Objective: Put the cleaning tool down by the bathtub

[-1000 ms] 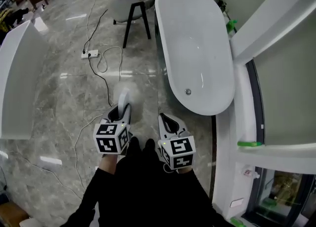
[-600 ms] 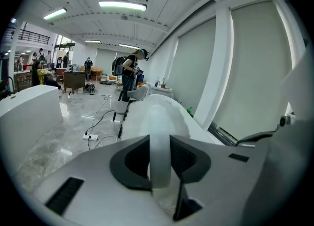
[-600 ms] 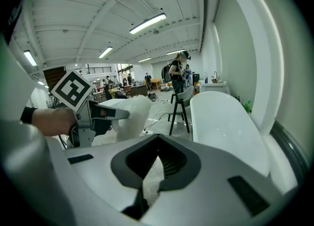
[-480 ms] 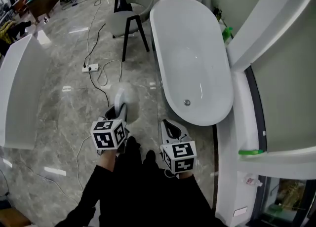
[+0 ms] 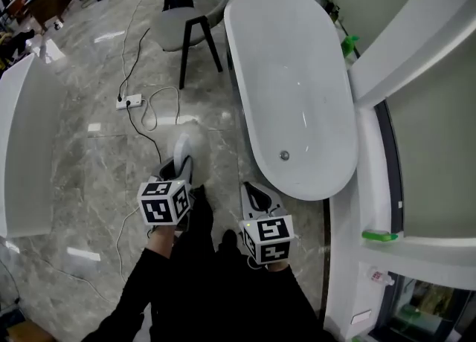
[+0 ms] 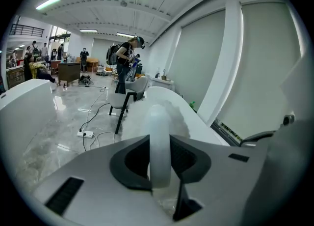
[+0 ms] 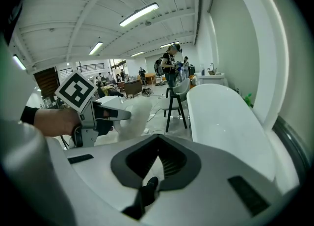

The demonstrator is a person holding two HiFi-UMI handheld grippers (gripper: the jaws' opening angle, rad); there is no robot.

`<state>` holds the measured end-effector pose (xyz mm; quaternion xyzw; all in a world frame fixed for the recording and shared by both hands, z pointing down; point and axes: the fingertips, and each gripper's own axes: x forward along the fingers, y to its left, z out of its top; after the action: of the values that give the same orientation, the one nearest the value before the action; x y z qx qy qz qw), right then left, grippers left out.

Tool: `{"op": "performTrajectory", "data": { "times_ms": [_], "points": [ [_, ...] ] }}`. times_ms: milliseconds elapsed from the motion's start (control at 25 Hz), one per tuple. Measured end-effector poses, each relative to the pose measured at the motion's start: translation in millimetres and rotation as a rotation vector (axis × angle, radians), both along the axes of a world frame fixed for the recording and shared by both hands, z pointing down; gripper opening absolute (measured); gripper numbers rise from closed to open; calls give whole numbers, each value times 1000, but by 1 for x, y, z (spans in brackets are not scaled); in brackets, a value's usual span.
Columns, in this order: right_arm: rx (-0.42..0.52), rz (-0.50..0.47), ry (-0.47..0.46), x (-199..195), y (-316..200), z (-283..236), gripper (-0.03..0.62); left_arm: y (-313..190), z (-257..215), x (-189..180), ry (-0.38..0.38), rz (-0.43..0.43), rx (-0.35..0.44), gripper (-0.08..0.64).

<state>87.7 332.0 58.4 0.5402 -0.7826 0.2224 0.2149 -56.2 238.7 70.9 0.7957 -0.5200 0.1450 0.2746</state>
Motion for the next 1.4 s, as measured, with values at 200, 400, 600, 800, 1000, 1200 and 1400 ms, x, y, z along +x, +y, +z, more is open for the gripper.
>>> {"op": "performTrajectory", "data": {
  "times_ms": [200, 400, 600, 800, 1000, 1200, 1400],
  "points": [
    [-14, 45, 21, -12, -67, 7, 0, -67, 24, -6, -5, 45, -55, 94],
    [-23, 74, 61, -28, -126, 17, 0, -128, 48, -19, -19, 83, -94, 94],
    [-46, 74, 117, -37, -167, 37, 0, -174, 72, -19, -33, 123, -109, 94],
    [-76, 91, 112, -40, -192, 71, 0, -201, 112, -14, -63, 136, -136, 94],
    [-89, 80, 117, -41, -215, 127, 0, -223, 176, -3, -82, 96, -164, 94],
    [-86, 60, 151, -47, -236, 202, 0, -243, 254, 5, -83, 54, -188, 94],
    [-118, 60, 105, -43, -249, 278, 0, -258, 330, 12, -85, 9, -215, 94]
  ]
}}
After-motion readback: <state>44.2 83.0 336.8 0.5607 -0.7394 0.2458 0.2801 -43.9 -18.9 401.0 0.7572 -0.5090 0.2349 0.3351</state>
